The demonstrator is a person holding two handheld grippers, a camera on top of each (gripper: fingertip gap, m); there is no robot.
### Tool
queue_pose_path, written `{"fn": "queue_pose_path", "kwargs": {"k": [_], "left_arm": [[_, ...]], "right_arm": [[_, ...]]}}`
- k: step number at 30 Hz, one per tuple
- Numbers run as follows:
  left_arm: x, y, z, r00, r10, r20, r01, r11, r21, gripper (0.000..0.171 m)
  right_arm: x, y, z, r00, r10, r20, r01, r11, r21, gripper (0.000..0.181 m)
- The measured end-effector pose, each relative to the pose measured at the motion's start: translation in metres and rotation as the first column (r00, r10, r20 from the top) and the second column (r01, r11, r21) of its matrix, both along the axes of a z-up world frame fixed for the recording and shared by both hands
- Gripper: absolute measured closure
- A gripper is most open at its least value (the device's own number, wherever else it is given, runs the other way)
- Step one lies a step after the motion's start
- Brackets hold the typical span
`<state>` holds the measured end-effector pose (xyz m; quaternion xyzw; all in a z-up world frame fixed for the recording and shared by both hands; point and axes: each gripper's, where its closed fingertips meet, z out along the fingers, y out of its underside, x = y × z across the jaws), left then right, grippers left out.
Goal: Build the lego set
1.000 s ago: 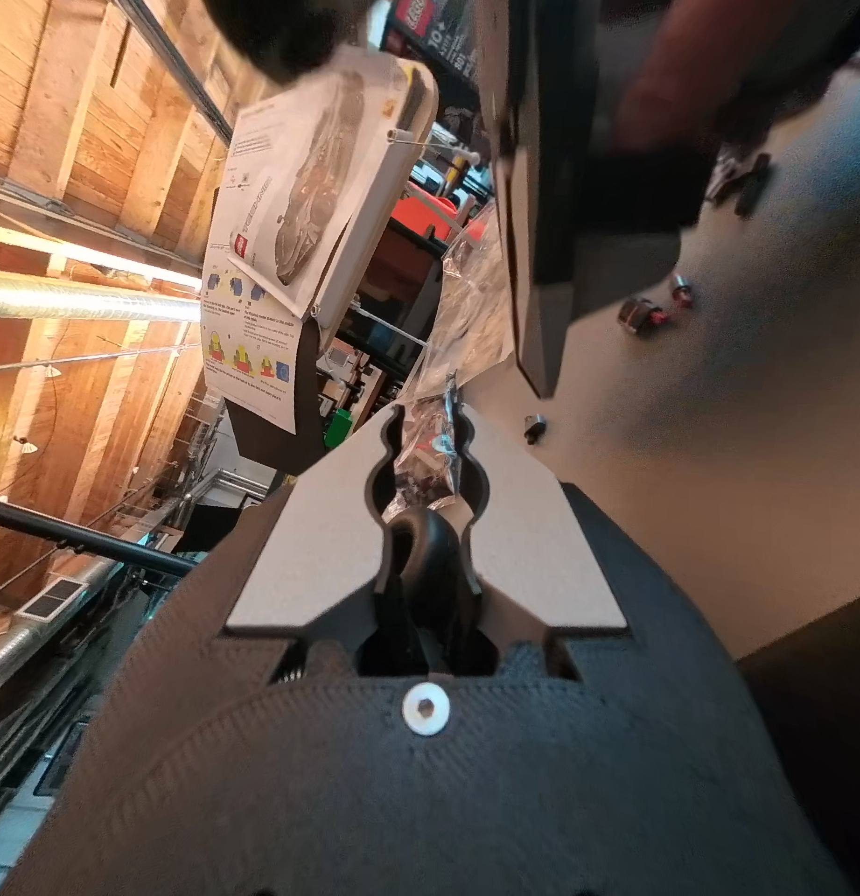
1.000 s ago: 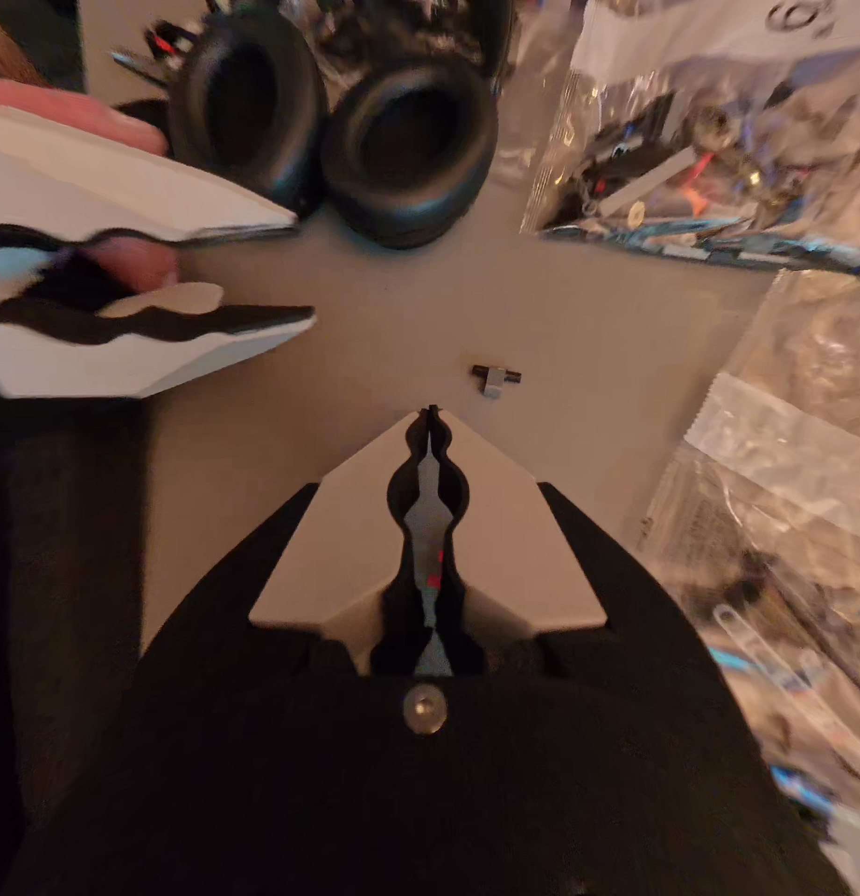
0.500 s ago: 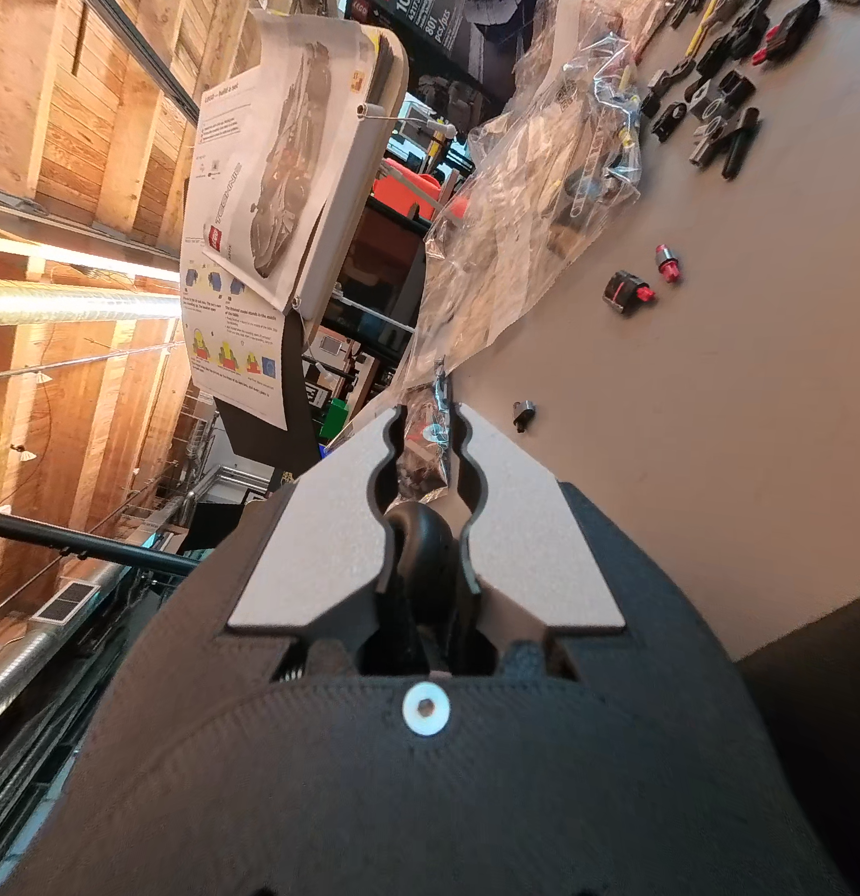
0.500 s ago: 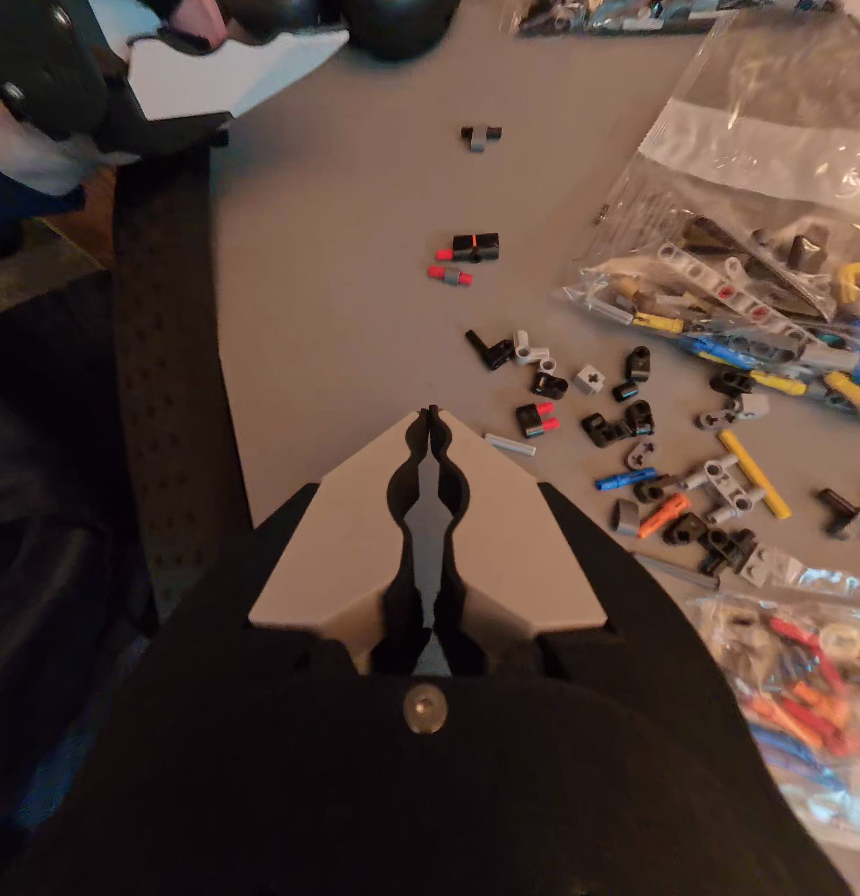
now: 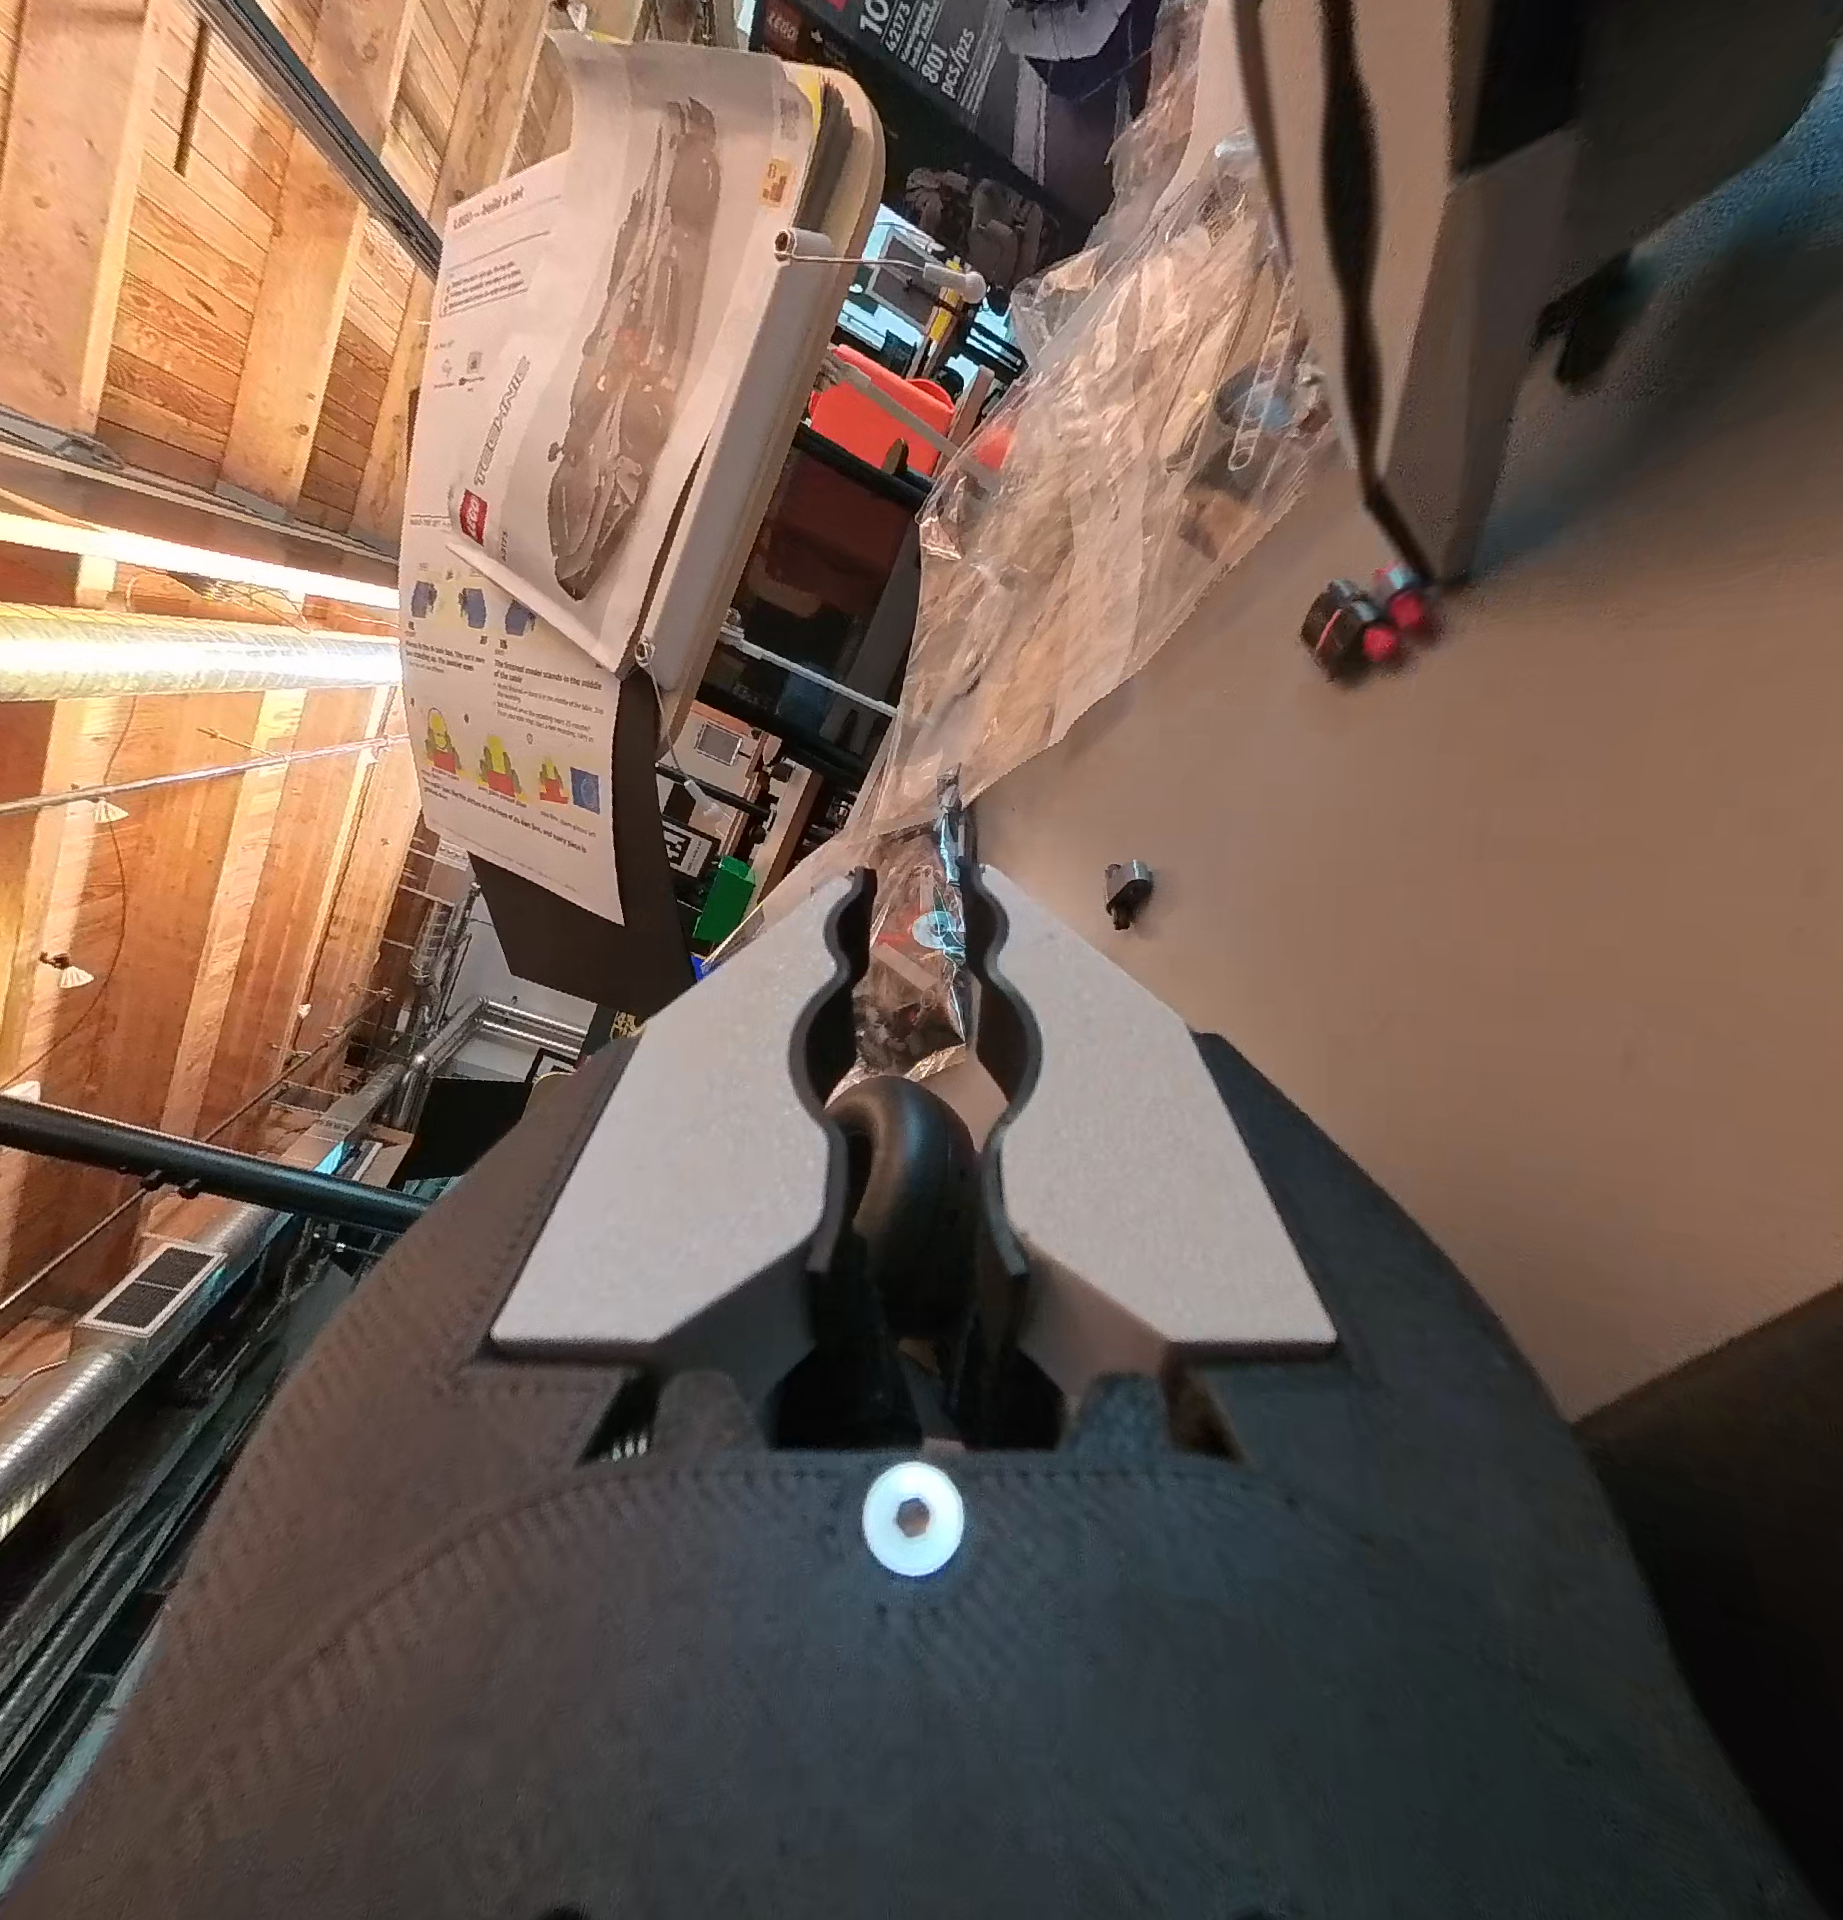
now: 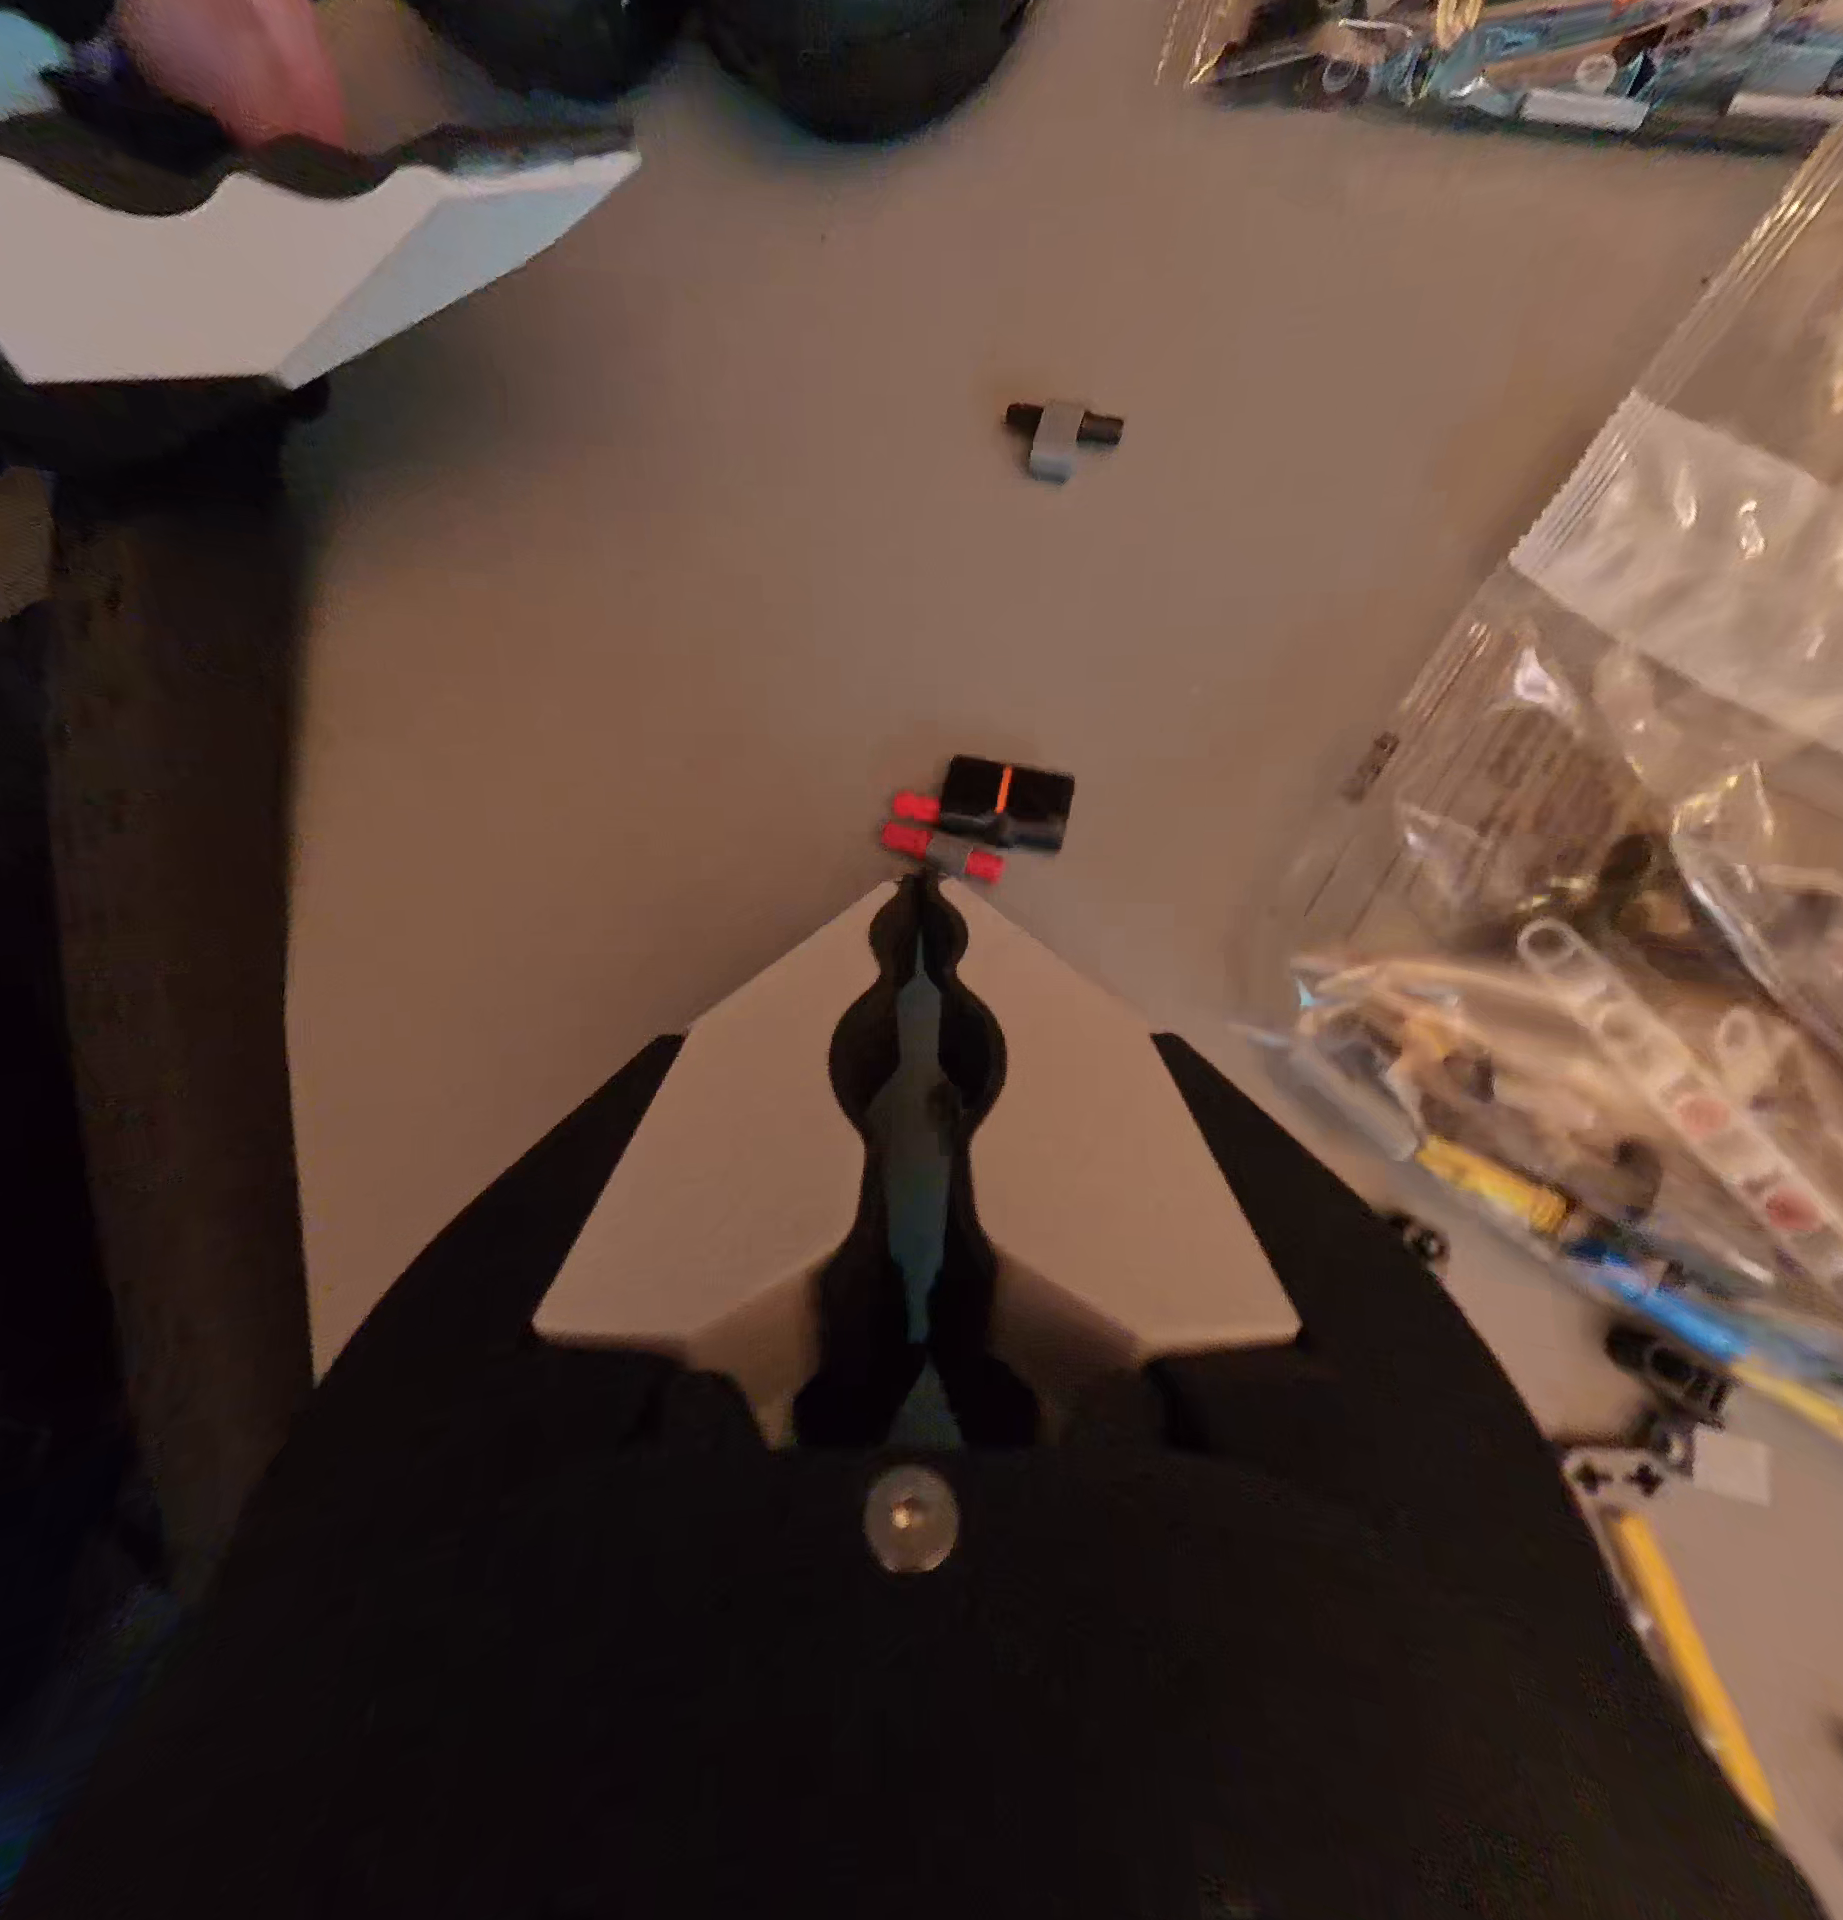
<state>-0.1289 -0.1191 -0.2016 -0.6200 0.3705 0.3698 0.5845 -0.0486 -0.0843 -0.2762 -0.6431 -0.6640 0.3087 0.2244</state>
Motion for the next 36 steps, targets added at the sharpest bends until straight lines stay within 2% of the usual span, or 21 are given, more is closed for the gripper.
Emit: {"fn": "queue_pose_path", "kwargs": {"k": [4, 9, 14, 19, 24, 29, 33, 36], "left_arm": [[0.0, -0.001, 0.001, 1.0, -0.004, 0.002, 0.004, 1.0, 0.005, 0.156], [0.0, 0.0, -0.001, 1.0, -0.007, 0.004, 0.007, 1.0, -0.004, 0.156], [0.001, 0.0, -0.002, 1.0, -0.013, 0.002, 0.013, 1.0, -0.014, 0.156], [0.0, 0.001, -0.003, 1.0, -0.002, -0.003, 0.002, 1.0, -0.016, 0.156], [0.0, 0.001, -0.003, 1.0, 0.004, -0.007, -0.004, 1.0, -0.017, 0.156], [0.0, 0.001, -0.003, 1.0, 0.006, -0.009, -0.006, 1.0, -0.016, 0.156], [0.0, 0.002, -0.004, 1.0, 0.002, -0.011, -0.002, 1.0, -0.024, 0.157], [0.0, 0.002, -0.004, 1.0, 0.0, -0.008, -0.001, 1.0, -0.023, 0.157]], "right_arm": [[-0.009, 0.017, 0.001, 0.999, -0.051, 0.01, 0.051, 0.998, 0.022, 0.181], [-0.002, 0.001, 0.008, 1.0, 0.024, 0.001, -0.024, 1.0, -0.012, 0.181], [0.029, 0.004, 0.019, 1.0, -0.008, -0.016, 0.008, 1.0, -0.005, 0.181], [0.06, 0.012, 0.004, 0.998, -0.052, 0.031, 0.054, 0.996, -0.067, 0.181], [0.045, 0.013, -0.001, 1.0, -0.028, 0.012, 0.029, 0.997, -0.074, 0.181], [0.034, 0.041, 0.0, 0.995, -0.094, 0.025, 0.094, 0.996, -0.001, 0.181], [0.042, 0.04, 0.013, 0.995, -0.095, -0.021, 0.095, 0.995, 0.014, 0.181], [0.063, 0.031, 0.017, 0.995, -0.091, -0.03, 0.092, 0.996, 0.01, 0.181]]}}
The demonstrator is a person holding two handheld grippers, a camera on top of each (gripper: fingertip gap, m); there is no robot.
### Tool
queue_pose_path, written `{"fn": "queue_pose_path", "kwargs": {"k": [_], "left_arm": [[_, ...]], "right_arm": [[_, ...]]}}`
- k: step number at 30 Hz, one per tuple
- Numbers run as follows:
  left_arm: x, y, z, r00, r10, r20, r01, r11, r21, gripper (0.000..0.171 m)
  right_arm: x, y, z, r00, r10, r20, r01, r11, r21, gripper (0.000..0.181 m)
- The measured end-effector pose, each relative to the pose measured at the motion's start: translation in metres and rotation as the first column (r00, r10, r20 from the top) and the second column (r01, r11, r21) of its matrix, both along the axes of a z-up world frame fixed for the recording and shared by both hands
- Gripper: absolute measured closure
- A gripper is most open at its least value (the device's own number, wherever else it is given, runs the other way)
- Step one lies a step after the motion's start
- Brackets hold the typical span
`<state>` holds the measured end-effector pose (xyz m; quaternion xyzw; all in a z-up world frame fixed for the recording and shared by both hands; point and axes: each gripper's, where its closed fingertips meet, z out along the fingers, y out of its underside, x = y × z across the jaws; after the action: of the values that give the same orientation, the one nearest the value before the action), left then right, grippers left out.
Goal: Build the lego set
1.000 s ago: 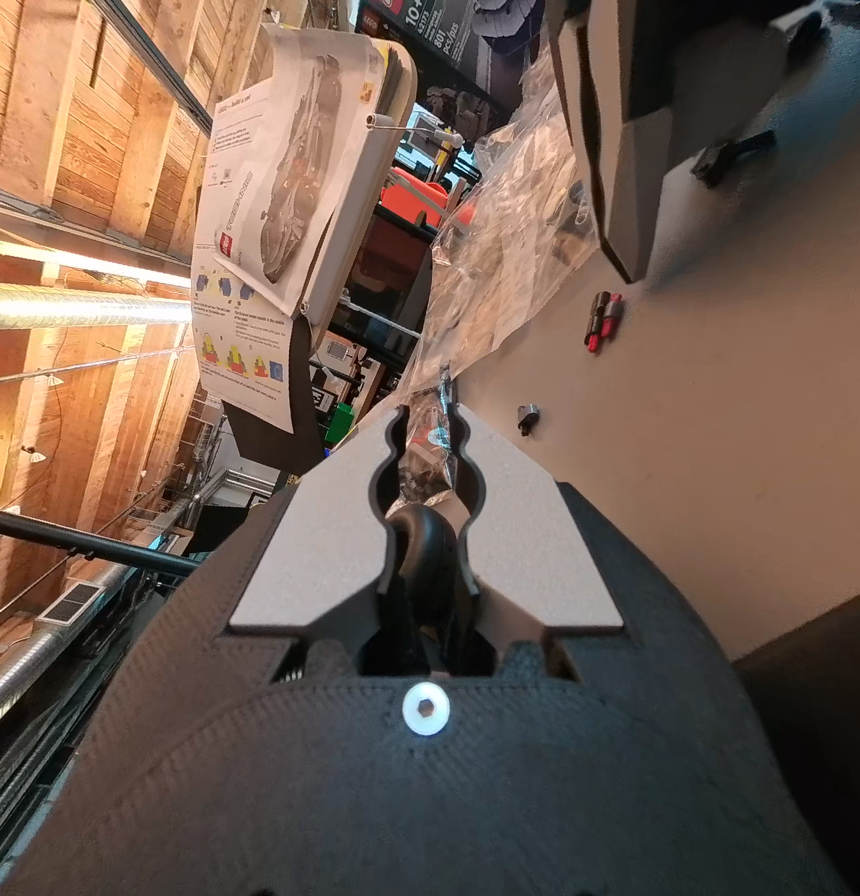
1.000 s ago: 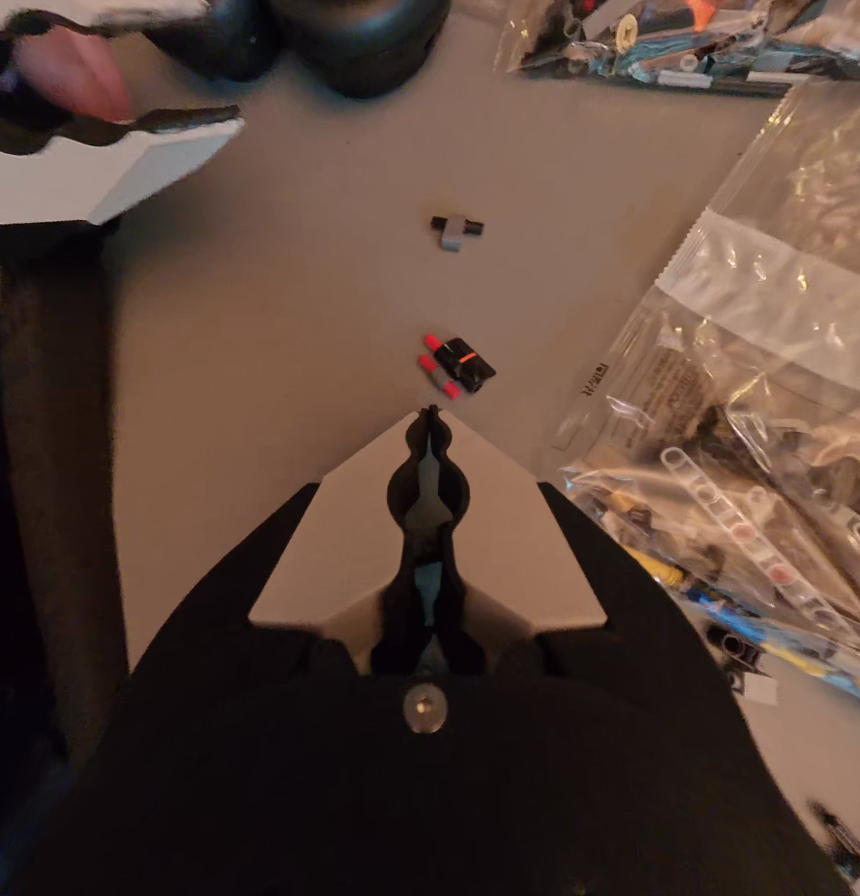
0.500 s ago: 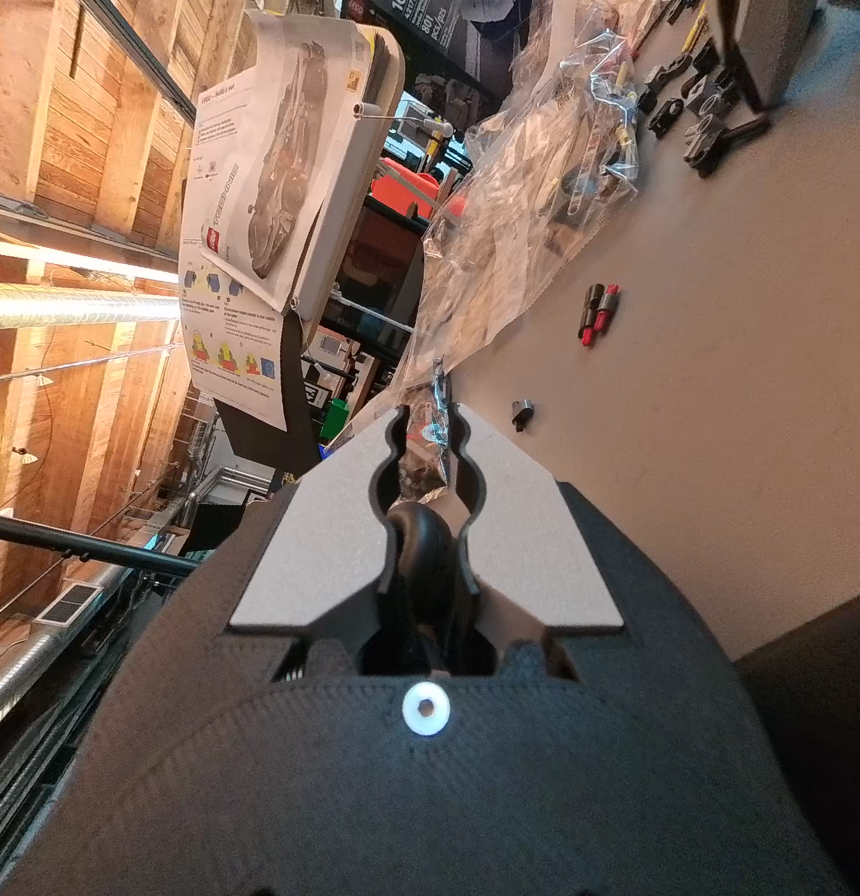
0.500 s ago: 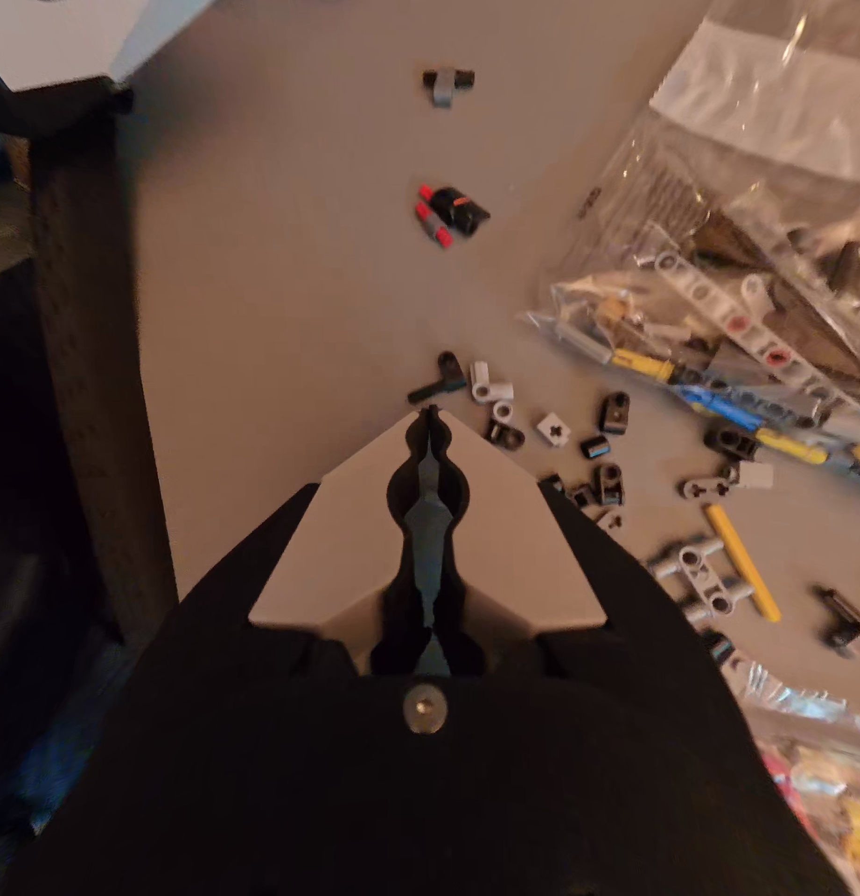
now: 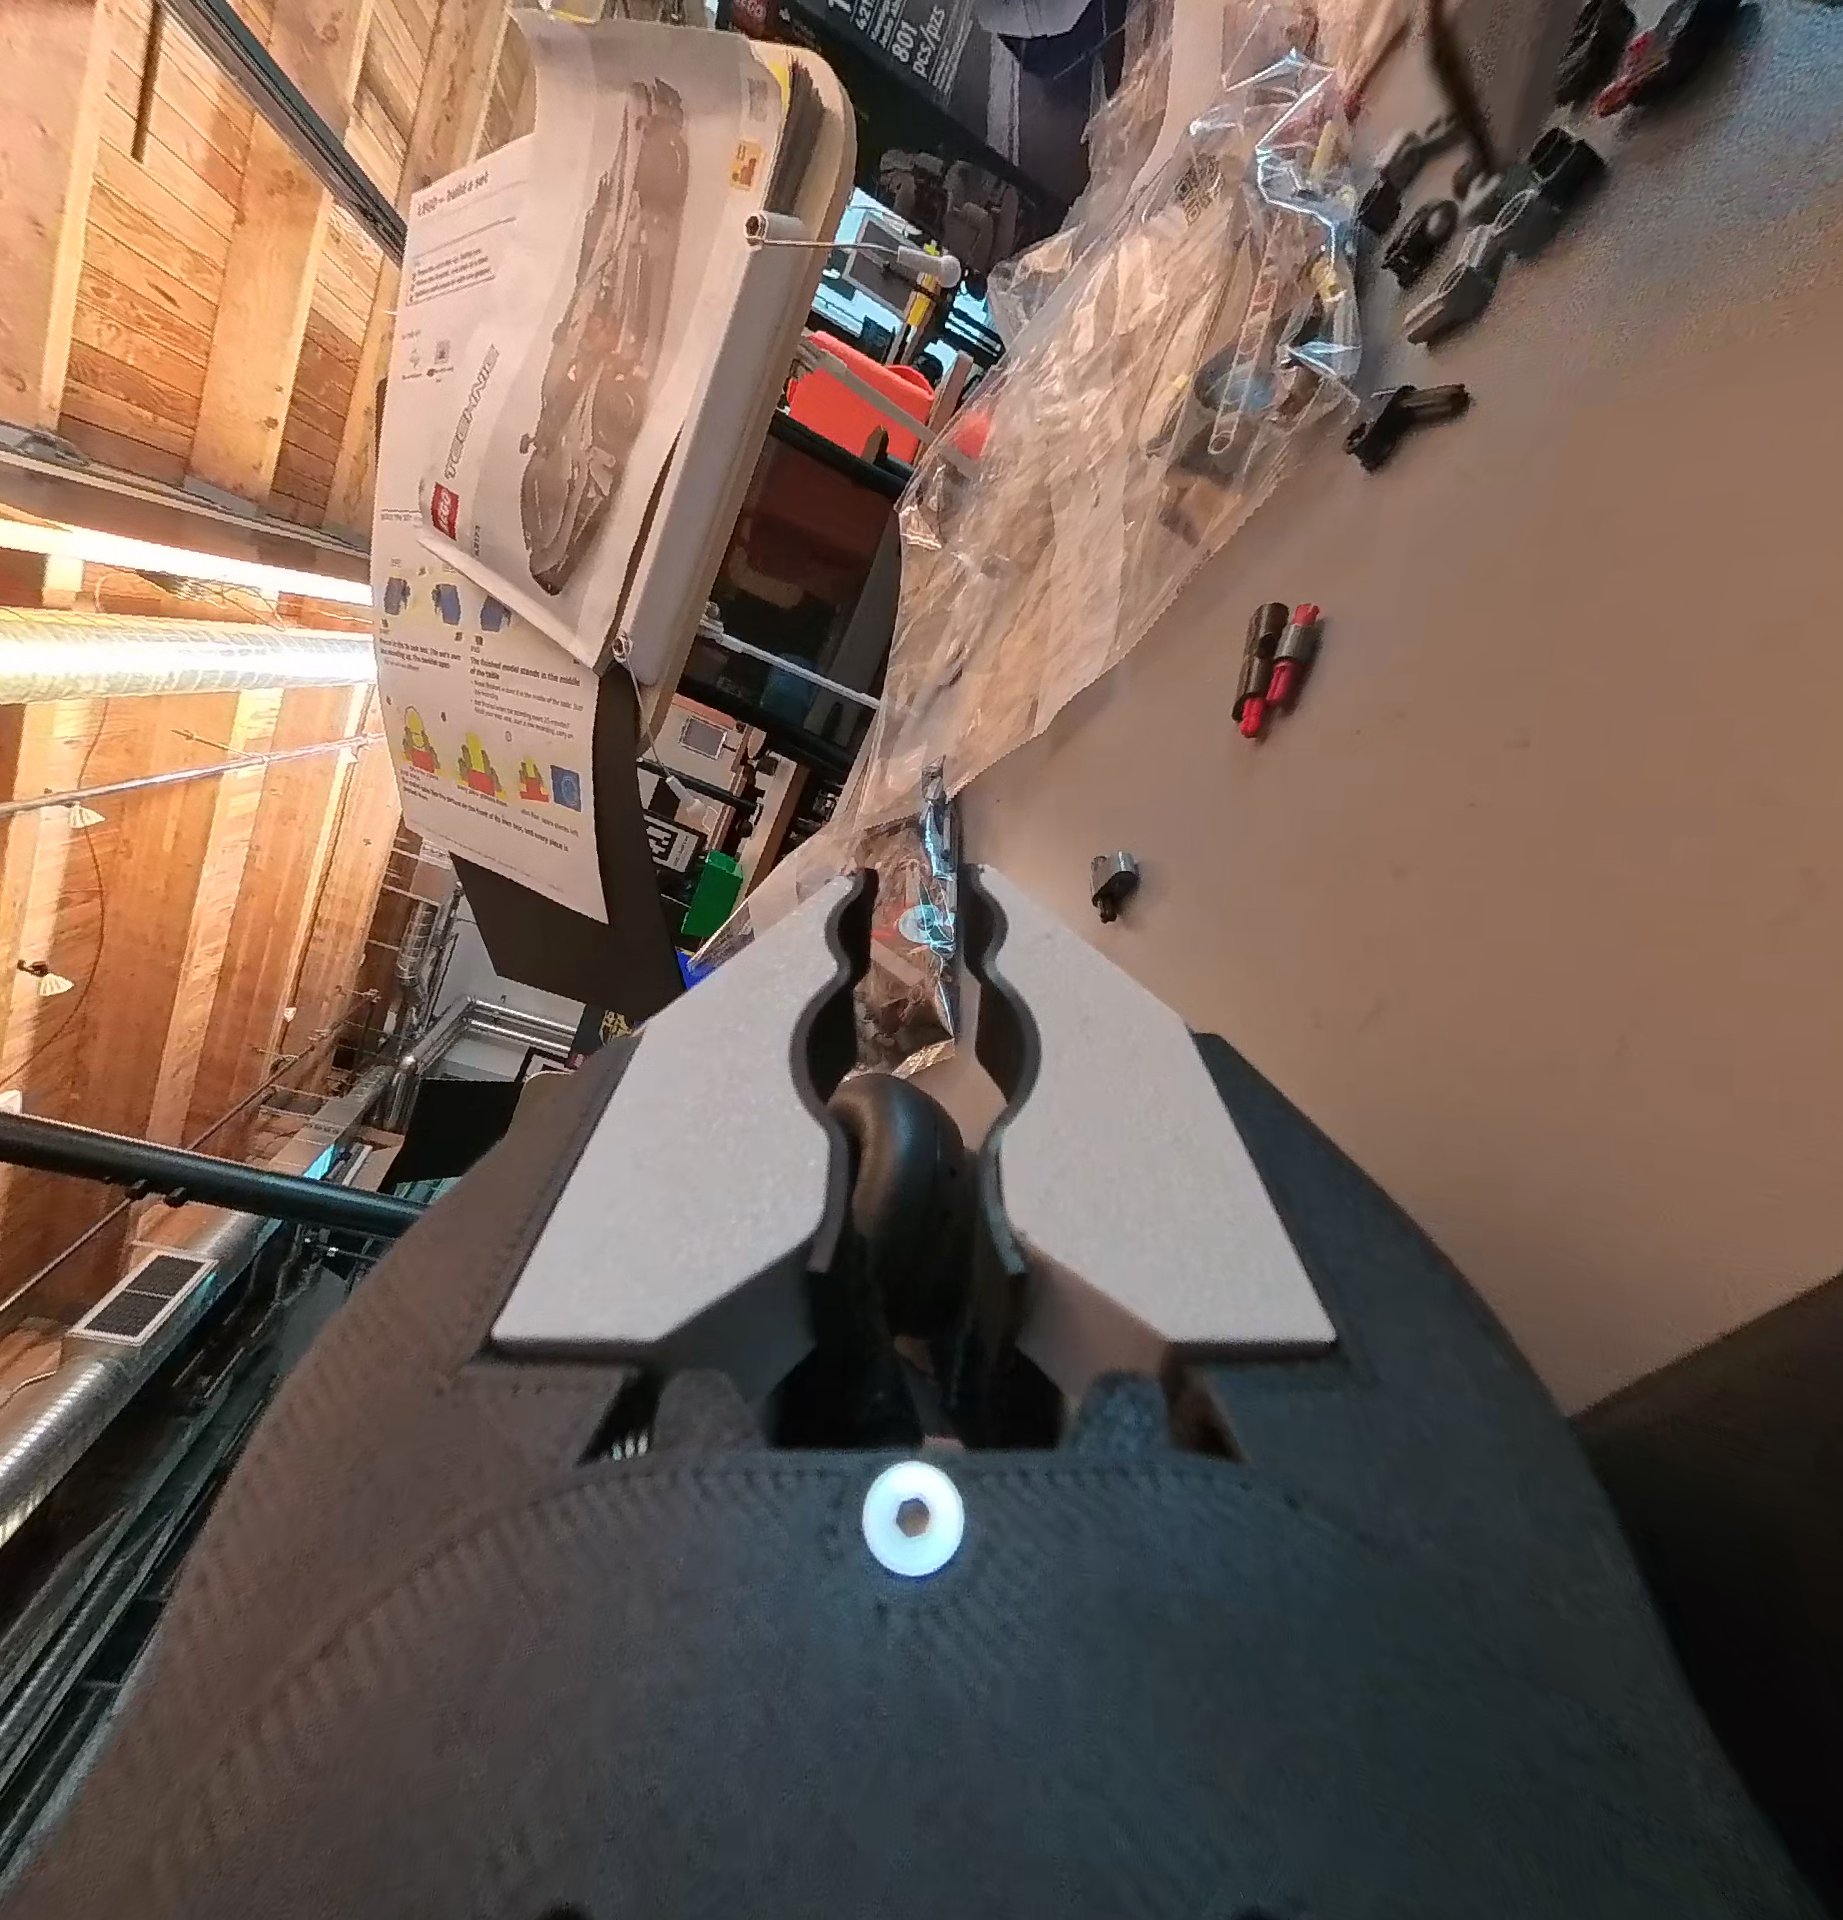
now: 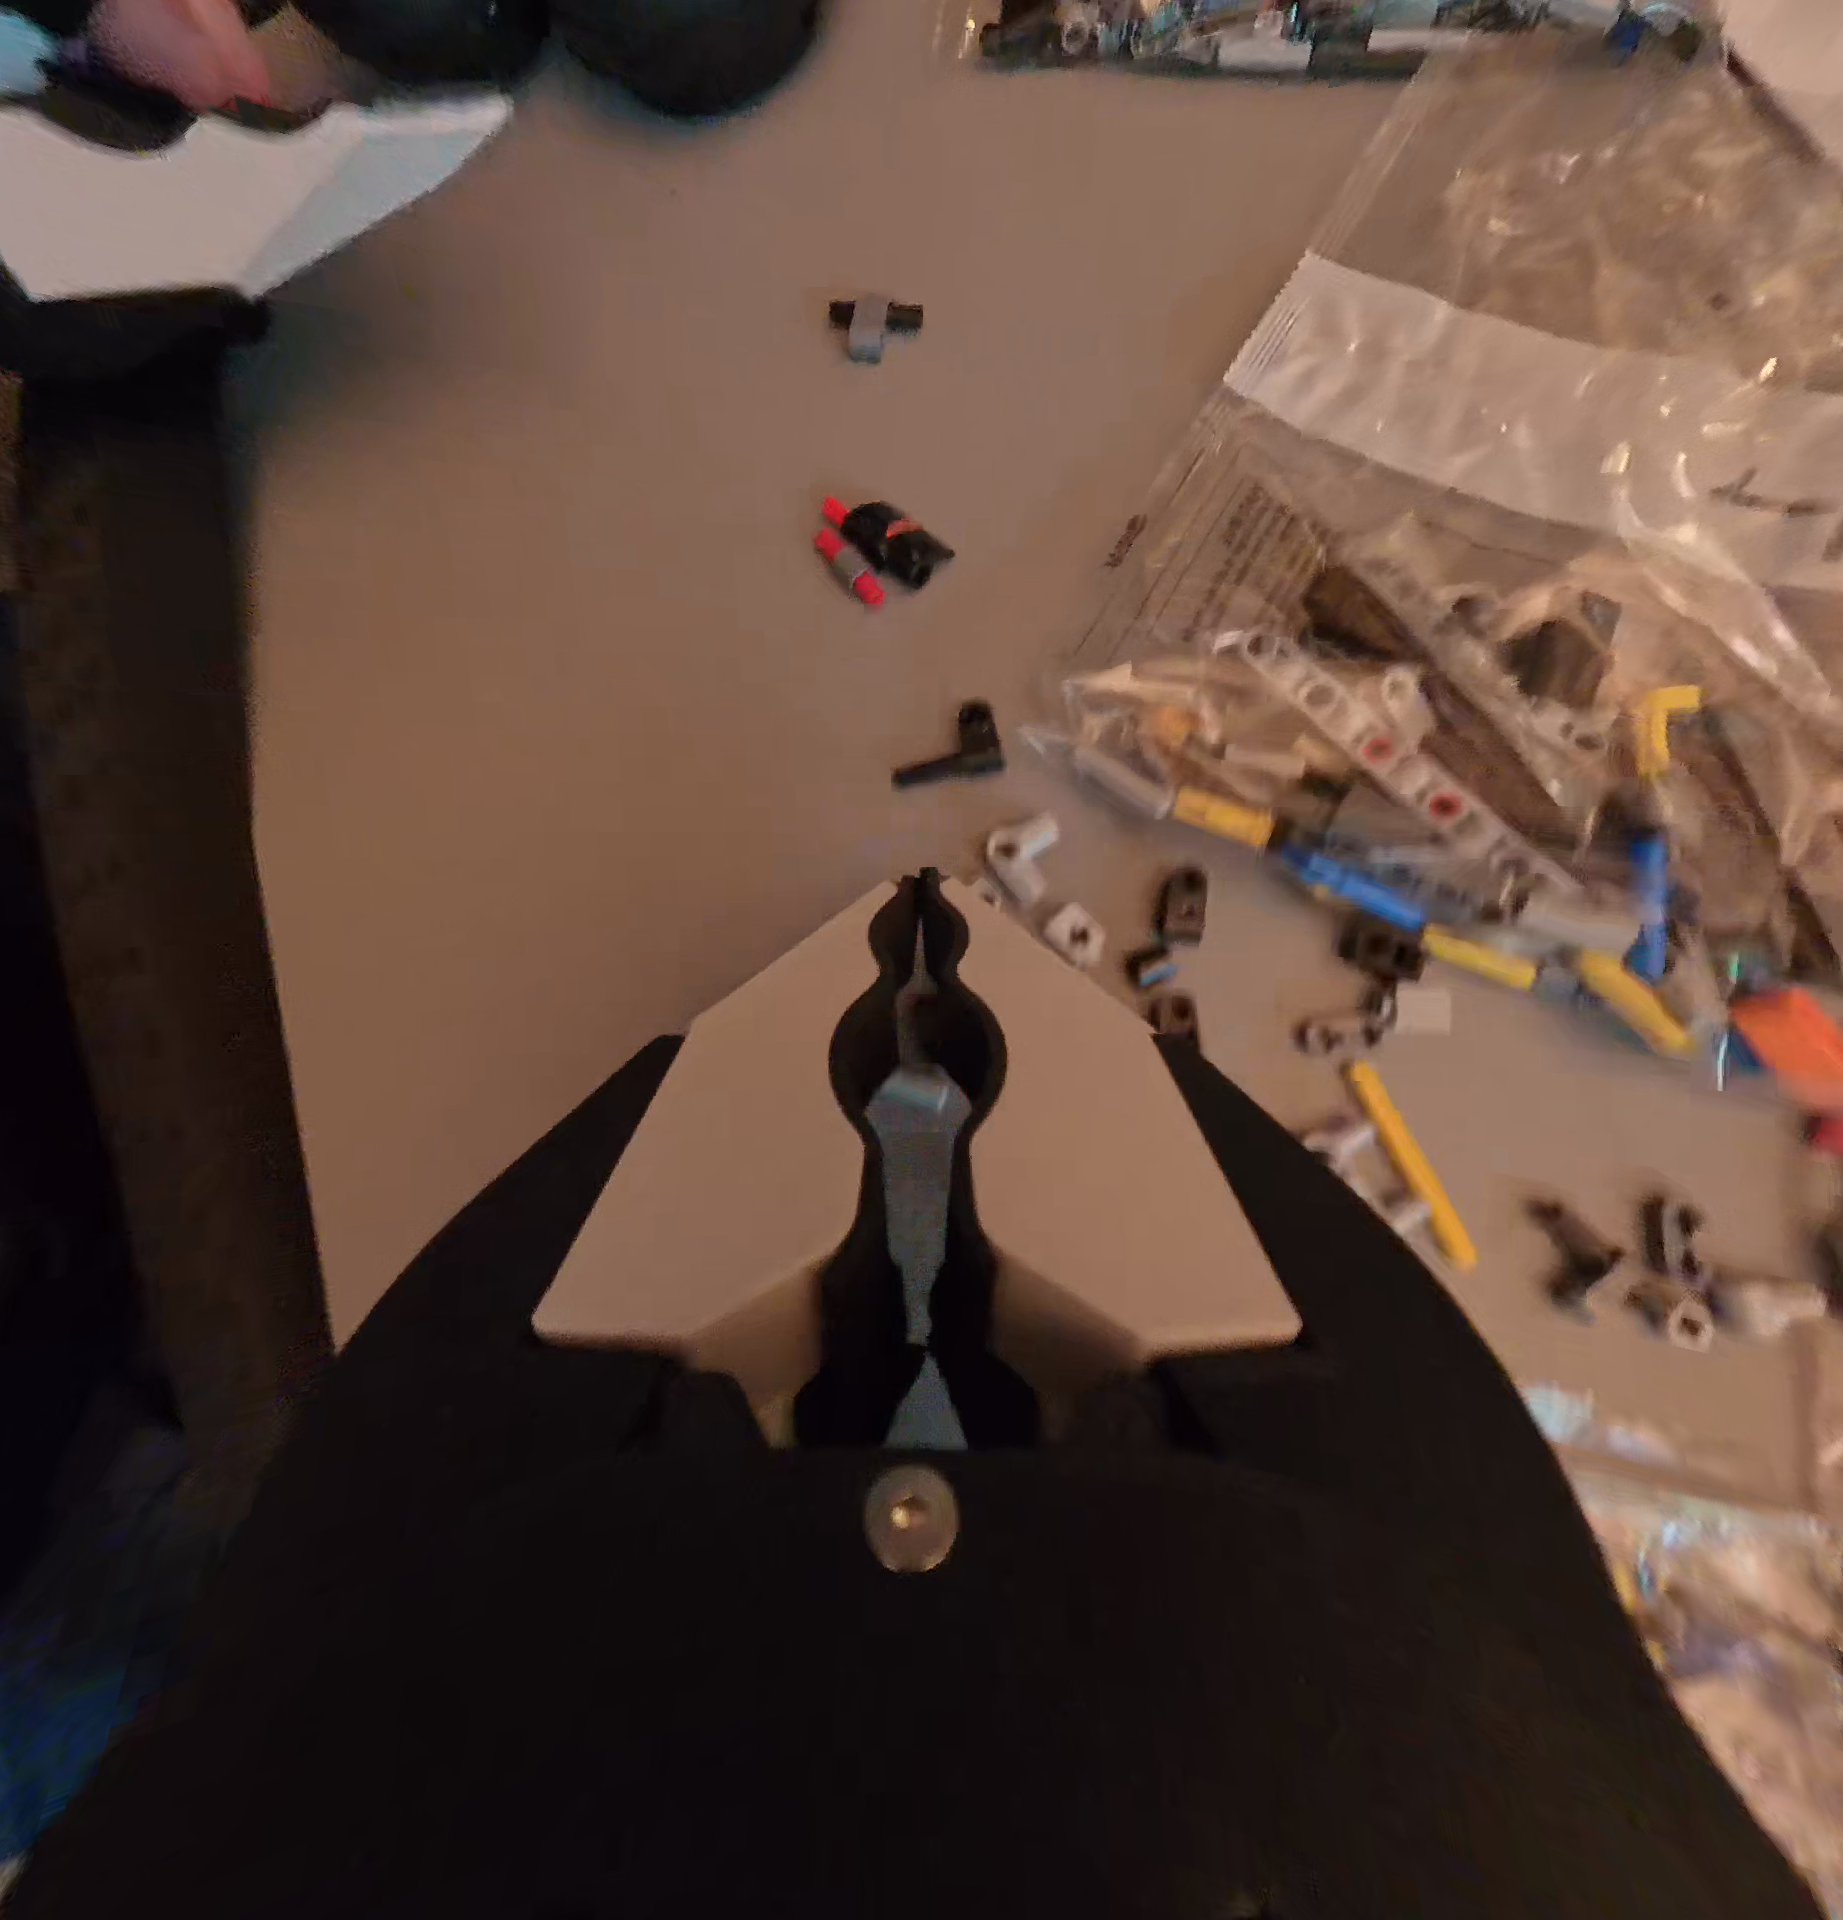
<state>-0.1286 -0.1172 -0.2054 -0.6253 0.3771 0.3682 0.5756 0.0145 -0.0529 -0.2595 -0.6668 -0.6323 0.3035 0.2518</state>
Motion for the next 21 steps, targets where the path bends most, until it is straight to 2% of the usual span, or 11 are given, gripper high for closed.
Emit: {"fn": "queue_pose_path", "kwargs": {"k": [6, 11, 15, 21], "left_arm": [[0.0, 0.0, 0.001, 1.0, 0.001, 0.0, -0.001, 1.0, 0.009, 0.156], [0.0, -0.001, 0.001, 1.0, 0.003, -0.004, -0.003, 1.0, 0.009, 0.156], [0.0, 0.0, 0.0, 1.0, 0.006, -0.006, -0.006, 1.0, 0.004, 0.156], [0.0, 0.0, 0.0, 1.0, 0.004, -0.005, -0.004, 1.0, -0.001, 0.157]], "right_arm": [[0.039, -0.016, -0.012, 0.999, 0.012, 0.05, -0.01, 0.999, -0.042, 0.181], [0.027, -0.013, -0.018, 0.998, 0.021, 0.058, -0.019, 0.999, -0.04, 0.181], [0.012, 0.007, -0.018, 0.999, -0.031, 0.043, 0.032, 0.999, -0.022, 0.181], [0.032, 0.008, -0.01, 0.998, -0.032, 0.058, 0.032, 0.999, 0.008, 0.181]]}}
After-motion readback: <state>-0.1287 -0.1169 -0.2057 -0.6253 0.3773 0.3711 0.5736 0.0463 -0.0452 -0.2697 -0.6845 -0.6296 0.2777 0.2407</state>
